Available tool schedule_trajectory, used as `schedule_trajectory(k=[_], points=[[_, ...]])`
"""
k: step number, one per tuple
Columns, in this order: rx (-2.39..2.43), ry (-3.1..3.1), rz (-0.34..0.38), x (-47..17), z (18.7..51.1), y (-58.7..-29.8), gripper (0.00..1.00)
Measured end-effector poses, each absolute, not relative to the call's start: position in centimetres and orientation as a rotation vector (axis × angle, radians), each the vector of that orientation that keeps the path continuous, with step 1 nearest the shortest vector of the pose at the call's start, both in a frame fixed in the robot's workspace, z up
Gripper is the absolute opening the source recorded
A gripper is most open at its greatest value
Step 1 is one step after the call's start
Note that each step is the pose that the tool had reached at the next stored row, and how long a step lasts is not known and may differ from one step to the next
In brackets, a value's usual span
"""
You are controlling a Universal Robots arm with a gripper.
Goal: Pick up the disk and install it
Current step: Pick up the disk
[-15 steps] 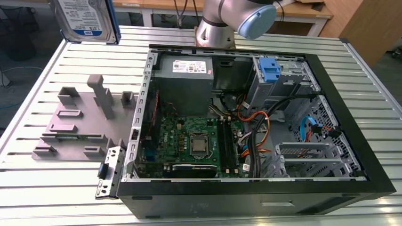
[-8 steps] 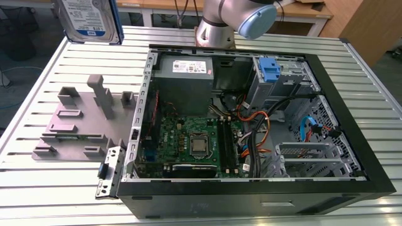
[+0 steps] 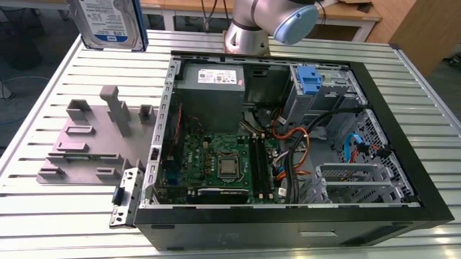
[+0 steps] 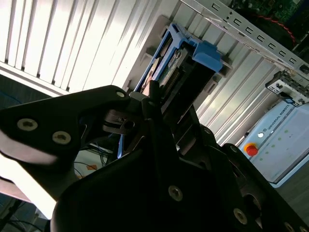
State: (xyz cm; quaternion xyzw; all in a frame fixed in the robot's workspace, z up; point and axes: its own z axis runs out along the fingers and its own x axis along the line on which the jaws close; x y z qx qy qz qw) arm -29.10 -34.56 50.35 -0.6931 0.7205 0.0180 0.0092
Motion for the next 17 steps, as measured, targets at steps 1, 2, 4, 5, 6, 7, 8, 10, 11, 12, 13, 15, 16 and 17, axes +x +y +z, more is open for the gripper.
schedule_trajectory(k=[1,2,4,5,6,7,8,10,11,12,13,15,16,17], points=[[-2.165,2.250,0.056,-29.0,50.3,-34.6,0.35],[-2.165,2.250,0.056,-28.8,50.3,-34.6,0.35],[-2.165,2.251,0.056,-28.4,50.3,-34.6,0.35],[-2.165,2.251,0.056,-28.2,50.3,-34.6,0.35],[-2.165,2.251,0.056,-28.0,50.3,-34.6,0.35],[-2.165,2.251,0.056,-27.9,50.3,-34.6,0.35],[-2.165,2.250,0.056,-27.8,50.3,-34.6,0.35],[-2.165,2.251,0.056,-27.5,50.3,-34.6,0.35],[-2.165,2.250,0.056,-27.4,50.3,-34.6,0.35],[-2.165,2.250,0.056,-27.4,50.3,-34.6,0.35],[-2.165,2.250,0.056,-27.3,50.3,-34.6,0.35],[-2.165,2.250,0.056,-27.1,50.3,-34.6,0.35],[-2.165,2.251,0.056,-27.1,50.3,-34.6,0.35],[-2.165,2.251,0.056,-27.1,50.3,-34.6,0.35]])
